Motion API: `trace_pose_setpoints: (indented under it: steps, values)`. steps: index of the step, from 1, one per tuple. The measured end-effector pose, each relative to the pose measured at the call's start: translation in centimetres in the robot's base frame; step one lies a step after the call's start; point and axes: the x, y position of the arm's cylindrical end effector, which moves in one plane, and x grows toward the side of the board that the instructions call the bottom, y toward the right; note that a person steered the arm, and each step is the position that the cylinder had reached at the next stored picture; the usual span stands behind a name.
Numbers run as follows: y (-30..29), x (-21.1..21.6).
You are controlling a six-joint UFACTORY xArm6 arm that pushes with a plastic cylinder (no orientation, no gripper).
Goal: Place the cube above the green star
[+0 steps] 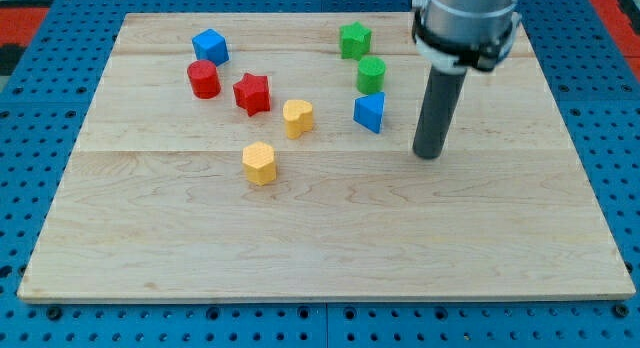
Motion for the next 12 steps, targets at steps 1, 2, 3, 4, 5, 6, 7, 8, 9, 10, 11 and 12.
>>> trace_pose_setpoints:
  steps: [1, 2, 3, 4, 5, 6, 7, 8, 9, 10, 11, 12]
  values:
    - [-6.7, -0.4]
    - [-8.0, -5.1]
    - [-9.5, -9.7]
    - [-12.9, -14.4]
    - [-20.1, -16.4]
    - [-27.0, -16.4]
    - [-29.4, -19.0]
    - [-30.5, -21.4]
    - [-28.0, -22.0]
    - [-29.1, -20.3]
    - [-27.0, -20.2]
    - [-23.3, -20.2]
